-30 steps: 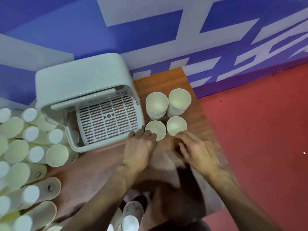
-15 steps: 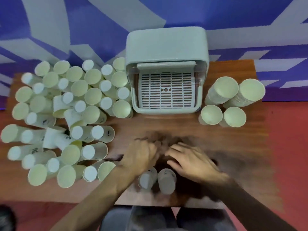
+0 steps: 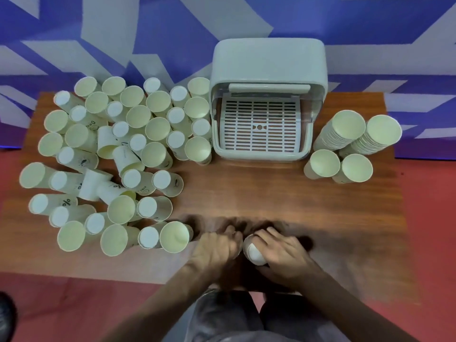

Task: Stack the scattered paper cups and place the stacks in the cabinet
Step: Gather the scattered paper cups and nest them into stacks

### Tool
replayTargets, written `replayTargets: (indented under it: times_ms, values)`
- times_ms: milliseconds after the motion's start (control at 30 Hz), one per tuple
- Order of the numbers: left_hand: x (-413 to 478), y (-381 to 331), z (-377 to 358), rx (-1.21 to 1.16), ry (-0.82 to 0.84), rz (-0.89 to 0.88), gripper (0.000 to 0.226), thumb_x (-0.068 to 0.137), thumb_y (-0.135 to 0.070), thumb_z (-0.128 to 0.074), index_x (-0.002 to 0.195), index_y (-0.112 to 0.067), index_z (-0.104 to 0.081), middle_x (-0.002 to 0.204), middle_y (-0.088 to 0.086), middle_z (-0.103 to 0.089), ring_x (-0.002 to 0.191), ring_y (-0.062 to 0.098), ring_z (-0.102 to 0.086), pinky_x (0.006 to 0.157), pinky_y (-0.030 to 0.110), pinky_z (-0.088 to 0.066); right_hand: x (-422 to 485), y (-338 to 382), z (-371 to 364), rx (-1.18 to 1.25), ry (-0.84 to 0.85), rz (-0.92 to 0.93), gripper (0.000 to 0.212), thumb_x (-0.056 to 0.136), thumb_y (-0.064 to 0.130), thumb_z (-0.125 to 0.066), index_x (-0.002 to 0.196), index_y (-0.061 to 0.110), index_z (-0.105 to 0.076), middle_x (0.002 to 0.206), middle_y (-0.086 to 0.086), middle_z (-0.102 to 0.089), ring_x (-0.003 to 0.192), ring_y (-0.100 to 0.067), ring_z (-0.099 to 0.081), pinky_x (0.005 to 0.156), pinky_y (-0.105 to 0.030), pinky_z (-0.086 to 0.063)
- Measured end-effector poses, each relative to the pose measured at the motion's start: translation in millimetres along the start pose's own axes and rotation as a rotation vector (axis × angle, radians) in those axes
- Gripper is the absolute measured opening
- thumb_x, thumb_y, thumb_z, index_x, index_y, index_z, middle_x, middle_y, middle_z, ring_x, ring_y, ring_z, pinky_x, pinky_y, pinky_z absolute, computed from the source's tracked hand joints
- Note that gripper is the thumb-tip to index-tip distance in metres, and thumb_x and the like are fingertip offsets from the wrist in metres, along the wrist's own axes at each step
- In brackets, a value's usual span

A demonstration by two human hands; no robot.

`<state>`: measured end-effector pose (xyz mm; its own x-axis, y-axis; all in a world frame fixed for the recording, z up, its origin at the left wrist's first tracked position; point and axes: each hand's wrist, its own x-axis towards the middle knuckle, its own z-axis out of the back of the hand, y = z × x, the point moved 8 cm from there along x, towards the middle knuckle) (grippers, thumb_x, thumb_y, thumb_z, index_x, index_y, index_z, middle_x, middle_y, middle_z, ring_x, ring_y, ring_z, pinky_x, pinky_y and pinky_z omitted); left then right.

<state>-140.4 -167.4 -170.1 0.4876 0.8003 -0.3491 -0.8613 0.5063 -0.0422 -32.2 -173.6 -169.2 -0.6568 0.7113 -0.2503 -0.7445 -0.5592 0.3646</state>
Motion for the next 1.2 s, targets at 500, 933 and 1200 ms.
replayTargets:
  times_ms: [500,933,1200]
  values:
    - [36,47,7,-0.649,-0.092,0.509,0.08,0.068,-0.054,-0.072,0.125,-0.01,-0.037,0.143,0.008,-0.039,0.106,0.033,-0.06,0.078,0.042,-0.053,18,-49,11,0.329,-0.208,-0.508,0.077,0.064,0.062,-0.079,0.112,0.018,-0.039,0.166,-0.004,-0.022,0.137,-0.023,-0.045,0.09,-0.035,-0.047]
    - [36,49,33,-0.384,-0.082,0.273,0.03,0.098,-0.043,-0.053,0.121,-0.025,-0.058,0.113,0.0,-0.067,0.095,0.026,-0.065,0.066,0.03,-0.037,11,-64,23,0.532,-0.116,-0.532,0.031,0.09,0.023,-0.072,0.119,0.034,-0.066,0.092,0.024,-0.052,0.075,0.002,-0.053,0.067,-0.016,-0.039]
    - [48,22,130,-0.337,-0.488,0.06,0.018,0.092,-0.045,-0.06,0.092,-0.029,-0.067,0.089,-0.01,-0.063,0.072,0.017,-0.064,0.049,0.035,-0.049,-54,-95,123,0.401,-0.575,-0.537,0.011,0.09,0.022,-0.075,0.1,0.026,-0.073,0.1,0.018,-0.062,0.081,0.003,-0.057,0.073,-0.008,-0.045]
